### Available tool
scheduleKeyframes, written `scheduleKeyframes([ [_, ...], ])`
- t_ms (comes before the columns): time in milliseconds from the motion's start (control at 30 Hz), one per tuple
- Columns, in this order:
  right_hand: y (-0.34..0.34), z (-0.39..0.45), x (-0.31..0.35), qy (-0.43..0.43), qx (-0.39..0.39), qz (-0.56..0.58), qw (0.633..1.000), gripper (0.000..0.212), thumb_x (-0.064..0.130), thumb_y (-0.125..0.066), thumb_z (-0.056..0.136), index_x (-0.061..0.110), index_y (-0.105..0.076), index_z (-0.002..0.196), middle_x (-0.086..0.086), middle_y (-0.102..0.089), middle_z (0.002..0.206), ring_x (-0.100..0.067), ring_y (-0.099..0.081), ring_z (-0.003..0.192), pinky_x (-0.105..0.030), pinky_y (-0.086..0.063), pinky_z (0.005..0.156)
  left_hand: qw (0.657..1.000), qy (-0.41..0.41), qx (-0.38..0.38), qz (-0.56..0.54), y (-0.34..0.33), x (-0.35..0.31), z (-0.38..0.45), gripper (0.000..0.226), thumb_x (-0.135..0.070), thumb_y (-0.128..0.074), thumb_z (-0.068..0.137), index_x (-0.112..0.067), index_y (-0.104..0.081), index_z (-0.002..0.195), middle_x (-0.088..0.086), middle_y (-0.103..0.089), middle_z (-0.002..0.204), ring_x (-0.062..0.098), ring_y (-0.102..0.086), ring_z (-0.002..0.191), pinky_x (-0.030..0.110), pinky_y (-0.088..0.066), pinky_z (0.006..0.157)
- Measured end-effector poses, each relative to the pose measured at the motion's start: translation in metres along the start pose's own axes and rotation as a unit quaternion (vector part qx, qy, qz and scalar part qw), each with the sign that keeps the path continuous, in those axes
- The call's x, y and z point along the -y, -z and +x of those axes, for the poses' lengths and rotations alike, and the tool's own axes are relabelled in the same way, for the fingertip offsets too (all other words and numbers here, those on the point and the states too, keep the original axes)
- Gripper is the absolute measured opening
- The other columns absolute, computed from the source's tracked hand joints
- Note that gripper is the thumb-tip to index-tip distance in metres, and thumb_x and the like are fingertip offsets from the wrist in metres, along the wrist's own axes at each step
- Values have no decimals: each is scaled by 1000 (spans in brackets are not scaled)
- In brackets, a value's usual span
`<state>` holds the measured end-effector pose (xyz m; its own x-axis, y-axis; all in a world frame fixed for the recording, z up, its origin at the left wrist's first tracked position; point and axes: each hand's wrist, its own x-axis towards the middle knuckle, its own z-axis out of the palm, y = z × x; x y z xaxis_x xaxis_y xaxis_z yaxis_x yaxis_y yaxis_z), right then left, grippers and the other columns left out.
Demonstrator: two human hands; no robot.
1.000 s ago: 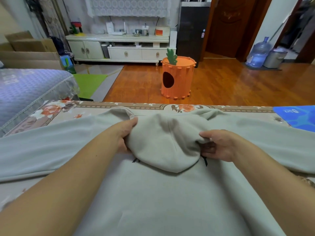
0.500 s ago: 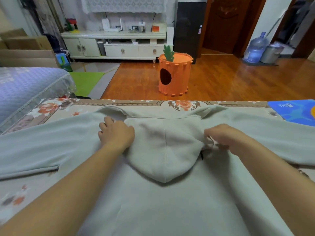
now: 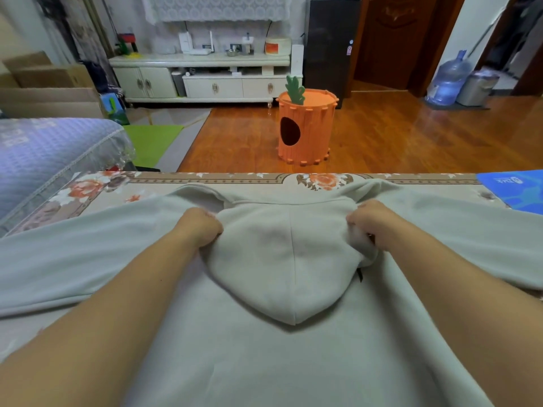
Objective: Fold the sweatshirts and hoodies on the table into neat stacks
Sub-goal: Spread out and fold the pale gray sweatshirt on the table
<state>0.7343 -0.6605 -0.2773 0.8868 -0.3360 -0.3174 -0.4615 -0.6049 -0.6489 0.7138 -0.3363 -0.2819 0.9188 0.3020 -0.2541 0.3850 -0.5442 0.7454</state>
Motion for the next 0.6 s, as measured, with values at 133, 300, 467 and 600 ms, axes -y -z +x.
scheduleKeyframes([
  [133,3,-9,10,-9,-51,-189,981,56,22,-58,93,6,-41,145,-19,-50,132,-37,-56,112,-40,-51,78,989,12,13,146,-6,-23,1,57,-42,-51,102,-2,-51,141,20,-53,142,39,-50,131,41,-45,106],
  [300,-15,-10,-3,-15,-65,-232,970,30,38,-46,102,11,-58,101,-10,-59,105,-30,-54,91,-35,-41,74,961,1,18,275,-18,-16,18,68,-57,-34,94,-12,-53,140,16,-52,147,38,-50,130,45,-40,110],
  [467,-5,3,-19,121,-170,-149,967,29,33,-41,106,8,-49,118,-11,-57,102,-39,-58,99,-39,-40,73,977,-114,-100,152,-20,-20,15,40,-42,-46,106,-10,-42,130,25,-58,130,46,-55,118,48,-42,91],
  [600,-11,-7,-19,187,-238,-260,917,32,22,-49,101,7,-48,130,-18,-51,129,-38,-49,113,-43,-43,79,905,-174,-173,347,-37,-8,-1,54,-46,-48,102,-16,-36,145,21,-41,145,40,-43,131,51,-39,103],
])
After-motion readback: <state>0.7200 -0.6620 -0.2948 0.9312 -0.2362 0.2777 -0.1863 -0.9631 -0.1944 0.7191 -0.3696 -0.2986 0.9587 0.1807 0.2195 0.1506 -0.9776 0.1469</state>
